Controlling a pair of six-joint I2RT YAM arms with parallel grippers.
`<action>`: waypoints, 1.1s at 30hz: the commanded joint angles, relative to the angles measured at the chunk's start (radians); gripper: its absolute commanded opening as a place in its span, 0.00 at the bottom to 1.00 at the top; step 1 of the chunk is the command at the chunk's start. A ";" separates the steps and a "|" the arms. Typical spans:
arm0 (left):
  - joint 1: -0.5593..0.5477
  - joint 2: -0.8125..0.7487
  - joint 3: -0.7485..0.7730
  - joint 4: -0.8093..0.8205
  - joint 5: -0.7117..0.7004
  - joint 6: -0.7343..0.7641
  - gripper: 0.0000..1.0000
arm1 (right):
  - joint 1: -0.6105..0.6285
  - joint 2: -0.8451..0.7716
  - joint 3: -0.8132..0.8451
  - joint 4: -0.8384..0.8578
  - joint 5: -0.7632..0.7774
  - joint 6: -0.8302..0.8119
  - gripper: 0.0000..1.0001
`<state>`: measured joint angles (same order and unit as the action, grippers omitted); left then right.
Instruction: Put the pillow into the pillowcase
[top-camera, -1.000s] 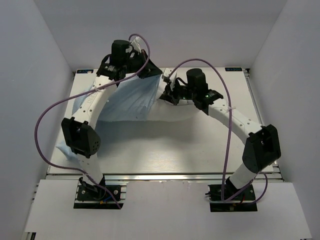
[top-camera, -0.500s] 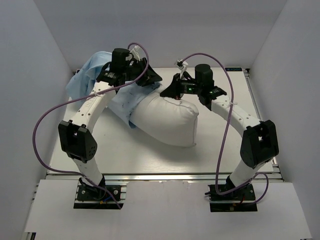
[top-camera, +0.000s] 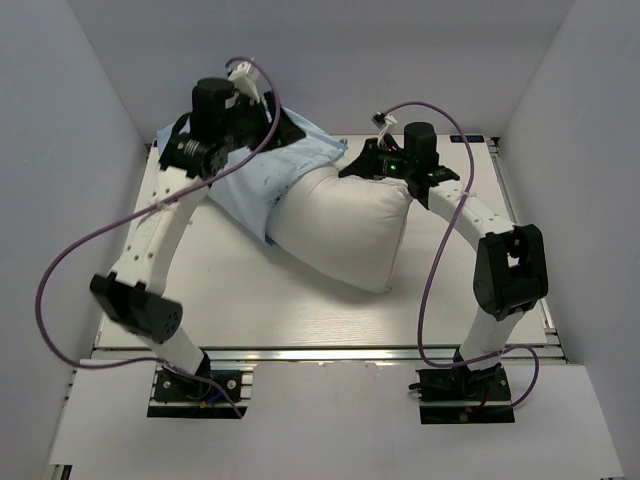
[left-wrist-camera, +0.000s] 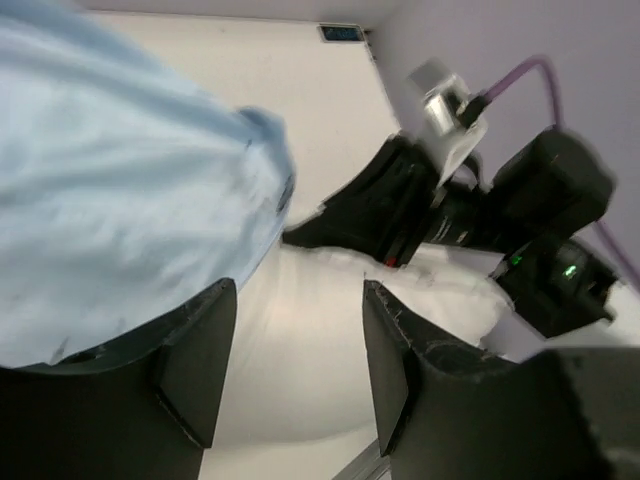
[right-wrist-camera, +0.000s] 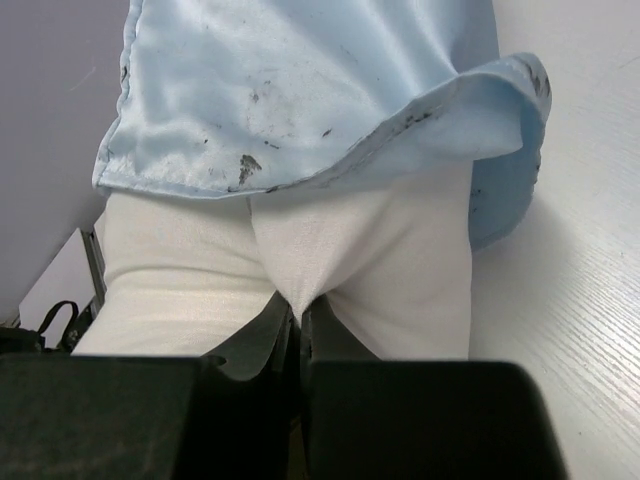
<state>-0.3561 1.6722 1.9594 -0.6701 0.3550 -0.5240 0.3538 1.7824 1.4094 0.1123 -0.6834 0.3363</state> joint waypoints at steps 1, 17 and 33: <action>0.003 -0.178 -0.218 -0.076 -0.129 0.091 0.63 | 0.008 0.034 0.039 -0.057 0.025 -0.023 0.00; -0.142 -0.194 -0.556 0.040 -0.565 0.186 0.64 | 0.008 0.022 0.039 -0.082 -0.001 -0.042 0.00; -0.144 -0.170 -0.487 0.090 -0.740 0.231 0.01 | 0.031 0.003 0.031 -0.111 -0.027 -0.095 0.00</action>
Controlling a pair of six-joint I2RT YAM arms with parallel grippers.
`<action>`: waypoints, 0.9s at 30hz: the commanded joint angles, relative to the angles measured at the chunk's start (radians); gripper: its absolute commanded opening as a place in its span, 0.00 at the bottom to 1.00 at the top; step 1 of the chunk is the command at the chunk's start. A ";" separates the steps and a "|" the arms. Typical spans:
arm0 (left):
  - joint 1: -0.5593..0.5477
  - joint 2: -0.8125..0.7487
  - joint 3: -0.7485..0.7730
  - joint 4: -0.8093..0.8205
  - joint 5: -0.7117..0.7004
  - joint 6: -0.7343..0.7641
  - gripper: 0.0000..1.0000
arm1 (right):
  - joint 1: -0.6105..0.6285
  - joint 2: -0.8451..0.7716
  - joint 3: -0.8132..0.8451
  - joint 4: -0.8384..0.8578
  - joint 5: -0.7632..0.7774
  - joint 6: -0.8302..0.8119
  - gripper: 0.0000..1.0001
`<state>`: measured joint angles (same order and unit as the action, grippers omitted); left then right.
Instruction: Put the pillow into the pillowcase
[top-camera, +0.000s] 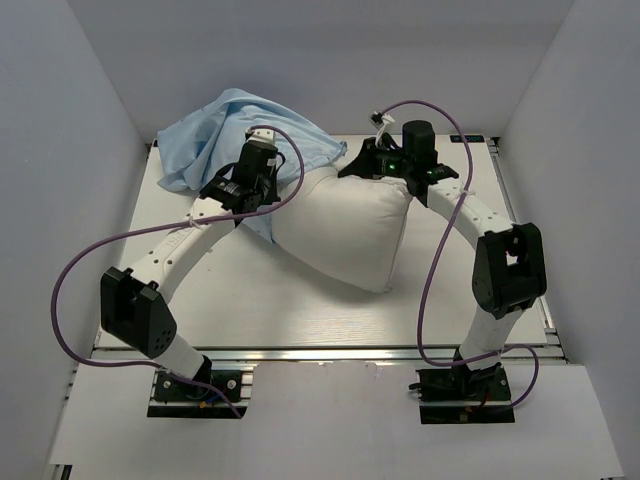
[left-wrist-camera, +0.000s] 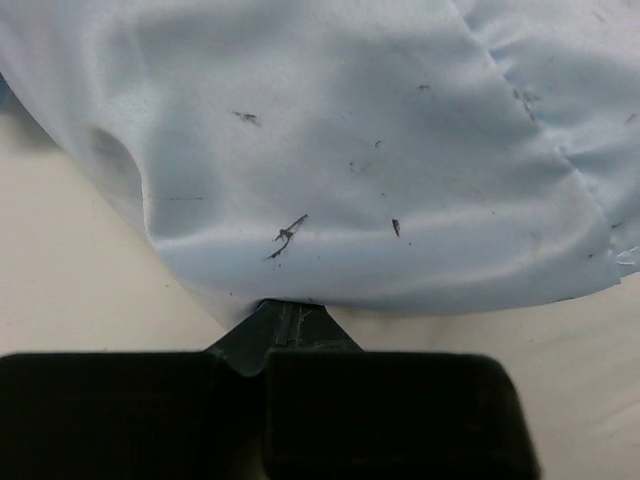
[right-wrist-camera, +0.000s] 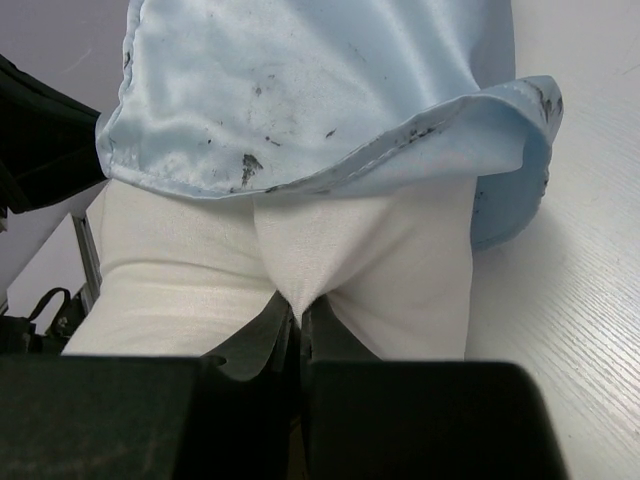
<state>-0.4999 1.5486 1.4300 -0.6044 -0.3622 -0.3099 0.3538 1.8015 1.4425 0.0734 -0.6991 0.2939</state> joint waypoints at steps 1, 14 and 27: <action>0.000 -0.051 0.049 0.029 -0.008 0.017 0.00 | 0.036 -0.016 -0.001 -0.072 -0.010 -0.061 0.00; -0.083 -0.032 0.321 0.071 0.440 0.005 0.00 | 0.066 -0.018 0.074 -0.084 0.010 -0.033 0.00; -0.137 0.056 0.384 0.198 0.698 -0.158 0.00 | 0.034 0.035 0.253 -0.061 0.199 0.015 0.00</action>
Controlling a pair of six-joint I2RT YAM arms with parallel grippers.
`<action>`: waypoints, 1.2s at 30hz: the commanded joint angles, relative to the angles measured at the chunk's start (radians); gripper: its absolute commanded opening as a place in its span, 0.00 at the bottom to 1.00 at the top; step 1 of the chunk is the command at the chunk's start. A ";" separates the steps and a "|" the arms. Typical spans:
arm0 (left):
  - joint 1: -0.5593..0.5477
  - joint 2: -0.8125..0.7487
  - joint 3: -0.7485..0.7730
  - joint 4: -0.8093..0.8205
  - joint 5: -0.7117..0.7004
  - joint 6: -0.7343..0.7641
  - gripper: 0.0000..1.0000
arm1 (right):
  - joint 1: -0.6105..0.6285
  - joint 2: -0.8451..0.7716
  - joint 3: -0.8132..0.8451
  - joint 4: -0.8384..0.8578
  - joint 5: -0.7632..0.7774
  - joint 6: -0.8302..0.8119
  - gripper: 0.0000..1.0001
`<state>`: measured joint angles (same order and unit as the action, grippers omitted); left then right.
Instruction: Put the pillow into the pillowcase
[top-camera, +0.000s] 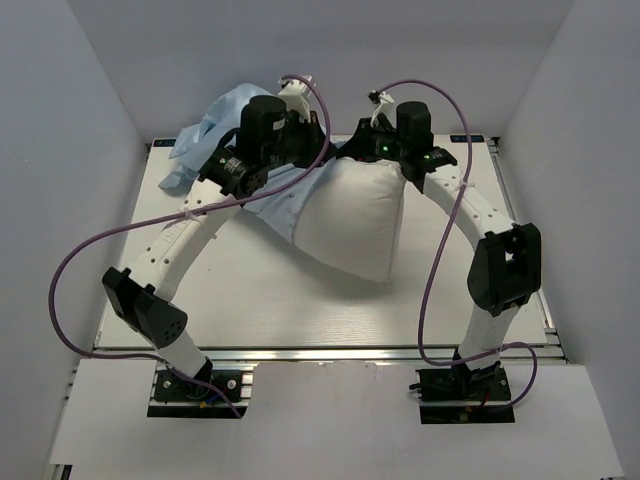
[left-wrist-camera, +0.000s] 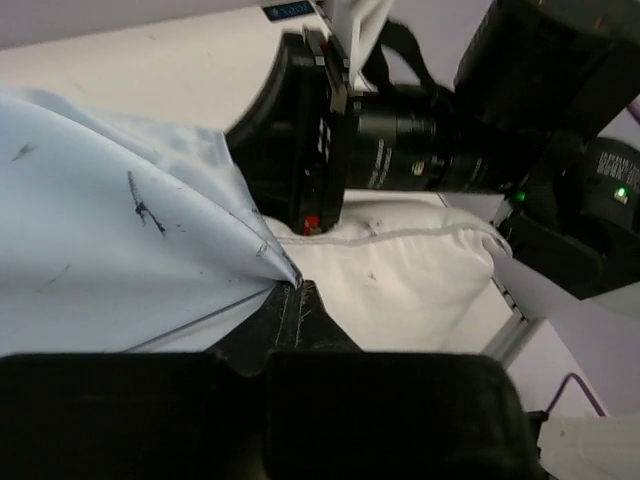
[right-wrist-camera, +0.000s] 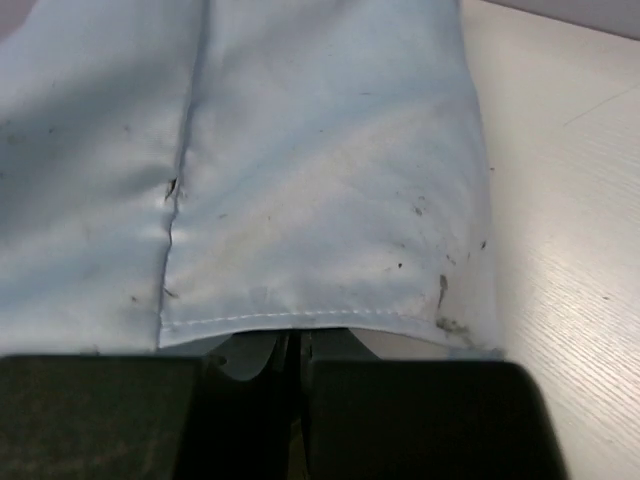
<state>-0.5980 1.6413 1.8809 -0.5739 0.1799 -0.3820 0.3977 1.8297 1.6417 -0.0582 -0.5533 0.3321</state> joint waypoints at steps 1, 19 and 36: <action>-0.043 -0.053 -0.104 0.192 0.165 -0.103 0.00 | -0.020 0.006 0.041 0.069 0.058 -0.031 0.00; 0.010 0.057 -0.253 0.379 0.015 -0.281 0.00 | -0.209 -0.151 0.004 -0.265 -0.185 -0.507 0.71; 0.047 0.147 -0.147 0.384 0.085 -0.301 0.00 | -0.312 -0.323 -0.107 -0.465 -0.215 -0.804 0.89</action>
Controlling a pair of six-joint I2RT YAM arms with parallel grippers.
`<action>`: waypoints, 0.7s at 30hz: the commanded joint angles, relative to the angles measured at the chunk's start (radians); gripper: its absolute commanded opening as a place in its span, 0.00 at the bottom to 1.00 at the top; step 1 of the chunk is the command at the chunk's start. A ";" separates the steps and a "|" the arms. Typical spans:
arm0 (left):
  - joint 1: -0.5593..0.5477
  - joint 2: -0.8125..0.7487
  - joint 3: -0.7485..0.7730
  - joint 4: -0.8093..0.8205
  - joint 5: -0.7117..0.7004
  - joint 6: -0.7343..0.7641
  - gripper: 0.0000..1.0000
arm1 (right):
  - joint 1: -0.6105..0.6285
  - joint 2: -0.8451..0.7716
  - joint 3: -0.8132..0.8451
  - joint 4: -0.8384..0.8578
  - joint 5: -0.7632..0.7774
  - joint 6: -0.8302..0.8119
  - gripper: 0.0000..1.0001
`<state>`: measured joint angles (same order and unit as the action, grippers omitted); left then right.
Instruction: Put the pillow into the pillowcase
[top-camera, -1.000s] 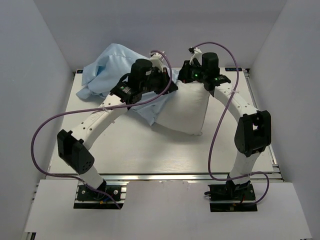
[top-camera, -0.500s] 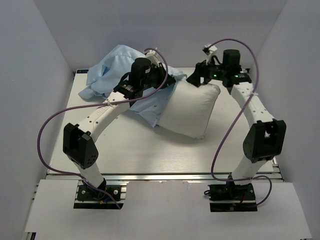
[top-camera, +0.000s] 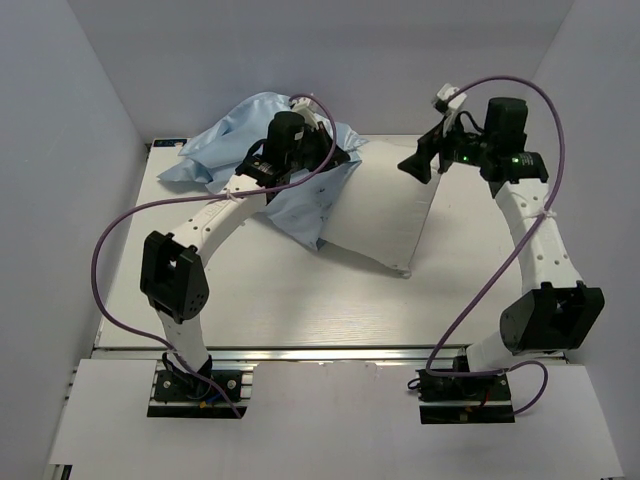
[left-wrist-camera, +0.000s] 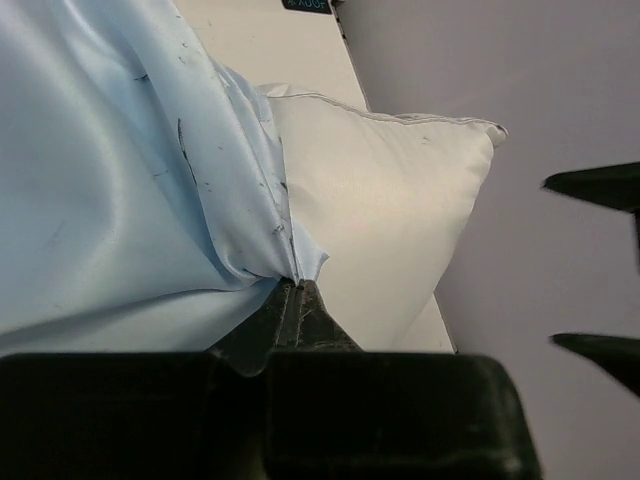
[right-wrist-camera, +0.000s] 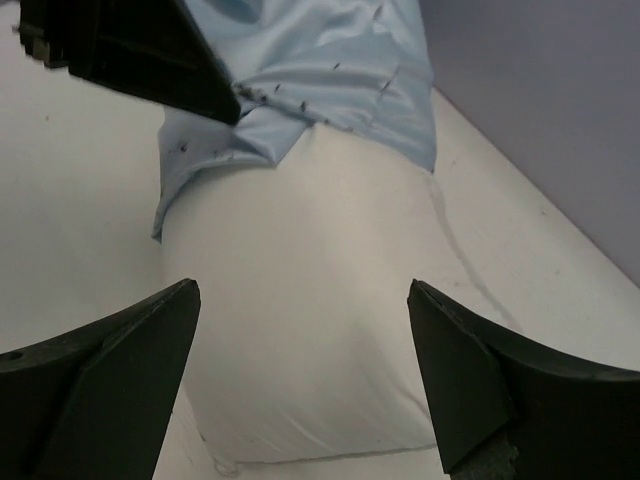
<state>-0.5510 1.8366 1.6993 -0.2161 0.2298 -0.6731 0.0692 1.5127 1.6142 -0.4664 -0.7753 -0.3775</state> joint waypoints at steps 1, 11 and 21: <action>0.000 -0.048 0.040 0.026 0.040 -0.010 0.00 | 0.032 -0.005 -0.109 -0.026 0.033 -0.112 0.89; 0.000 -0.019 0.134 0.004 0.098 -0.023 0.00 | 0.055 0.167 -0.183 0.087 0.348 -0.193 0.85; -0.012 0.156 0.402 -0.005 0.246 -0.097 0.00 | 0.205 0.276 -0.007 -0.040 0.004 -0.059 0.00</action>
<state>-0.5468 2.0045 1.9965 -0.2432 0.3676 -0.7315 0.1967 1.7615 1.5589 -0.4404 -0.6090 -0.5220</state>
